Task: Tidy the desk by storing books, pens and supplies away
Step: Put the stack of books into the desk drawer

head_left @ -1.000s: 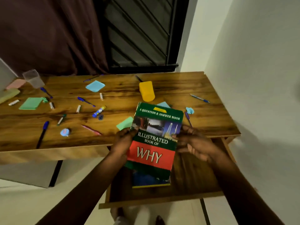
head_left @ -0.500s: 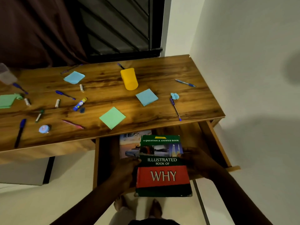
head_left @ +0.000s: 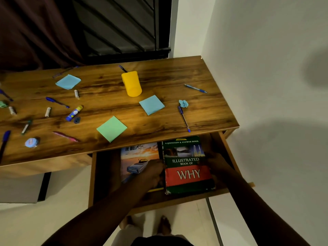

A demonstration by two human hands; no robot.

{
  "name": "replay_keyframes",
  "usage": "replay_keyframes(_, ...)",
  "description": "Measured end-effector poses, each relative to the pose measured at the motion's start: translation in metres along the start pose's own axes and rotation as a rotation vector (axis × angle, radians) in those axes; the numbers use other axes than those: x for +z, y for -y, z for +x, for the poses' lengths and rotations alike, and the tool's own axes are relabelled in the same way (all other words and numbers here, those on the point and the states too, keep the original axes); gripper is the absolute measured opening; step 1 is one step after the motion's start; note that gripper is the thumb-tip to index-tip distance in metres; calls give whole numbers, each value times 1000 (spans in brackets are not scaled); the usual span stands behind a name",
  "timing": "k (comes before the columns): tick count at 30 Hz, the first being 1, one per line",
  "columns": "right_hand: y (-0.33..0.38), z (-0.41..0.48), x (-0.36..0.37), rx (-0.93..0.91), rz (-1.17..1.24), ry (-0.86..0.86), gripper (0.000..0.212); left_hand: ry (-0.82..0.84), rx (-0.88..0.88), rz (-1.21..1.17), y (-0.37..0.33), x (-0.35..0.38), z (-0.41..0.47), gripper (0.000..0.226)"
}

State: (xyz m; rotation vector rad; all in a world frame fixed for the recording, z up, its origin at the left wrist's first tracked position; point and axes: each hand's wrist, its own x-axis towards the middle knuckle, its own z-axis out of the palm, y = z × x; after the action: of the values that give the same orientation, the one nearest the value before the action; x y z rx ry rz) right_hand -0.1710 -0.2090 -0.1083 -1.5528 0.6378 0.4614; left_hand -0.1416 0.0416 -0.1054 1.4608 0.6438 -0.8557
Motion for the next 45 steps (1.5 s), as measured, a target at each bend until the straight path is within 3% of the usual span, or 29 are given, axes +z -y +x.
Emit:
replay_keyframes(8,-7,42,-5,-91,-84,-94,41,-13,22,32,-6,25,31,13)
replay_keyframes(20,-31,88,-15,-101,-319,-161,47,-77,30,-15,1,43,61,30)
replay_keyframes(28,-34,91,-12,-99,-407,-198,40,-123,-2,-46,21,46,108,27)
replay_keyframes(33,-36,90,-8,-130,-485,-215,36,-113,18,-26,40,40,143,36)
replay_keyframes(40,-35,77,-3,-189,-523,-204,37,24,94,18,-1,44,51,28)
replay_keyframes(45,-11,48,6,-349,-548,-203,38,36,187,186,-12,34,16,24)
